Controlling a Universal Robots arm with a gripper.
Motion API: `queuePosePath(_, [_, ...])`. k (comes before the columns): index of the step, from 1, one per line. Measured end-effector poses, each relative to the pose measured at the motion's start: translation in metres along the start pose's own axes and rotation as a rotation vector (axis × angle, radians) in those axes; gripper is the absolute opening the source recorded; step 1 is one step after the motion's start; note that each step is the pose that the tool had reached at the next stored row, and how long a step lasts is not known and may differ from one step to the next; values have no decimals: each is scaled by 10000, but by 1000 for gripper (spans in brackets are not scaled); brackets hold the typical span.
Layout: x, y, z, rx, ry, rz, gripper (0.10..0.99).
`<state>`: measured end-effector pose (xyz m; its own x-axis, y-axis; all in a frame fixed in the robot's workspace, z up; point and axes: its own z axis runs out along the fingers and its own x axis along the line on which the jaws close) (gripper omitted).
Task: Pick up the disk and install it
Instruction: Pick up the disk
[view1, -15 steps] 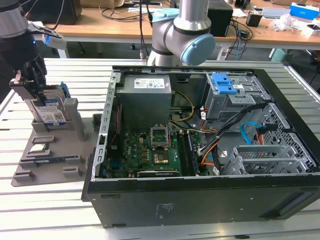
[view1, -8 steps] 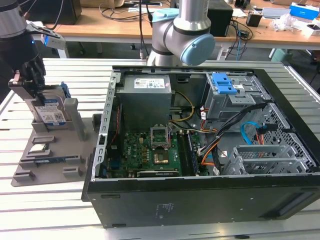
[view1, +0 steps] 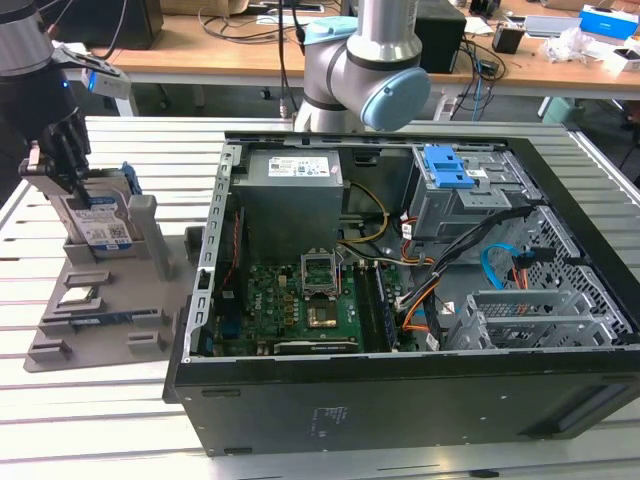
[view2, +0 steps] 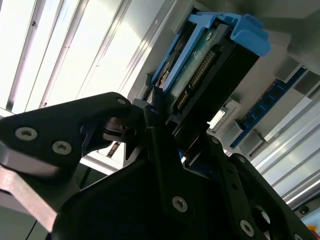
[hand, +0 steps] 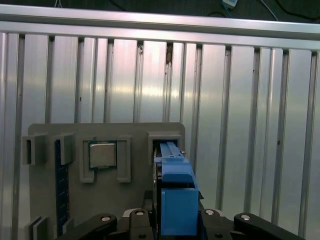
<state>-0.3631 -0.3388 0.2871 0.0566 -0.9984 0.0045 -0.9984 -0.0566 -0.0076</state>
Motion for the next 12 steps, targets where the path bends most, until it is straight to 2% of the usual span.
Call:
queuePosePath(8, [0,5,-1,1,-1,0,365])
queuePosePath(12, [-6,4,-26,-1,-1,2,365])
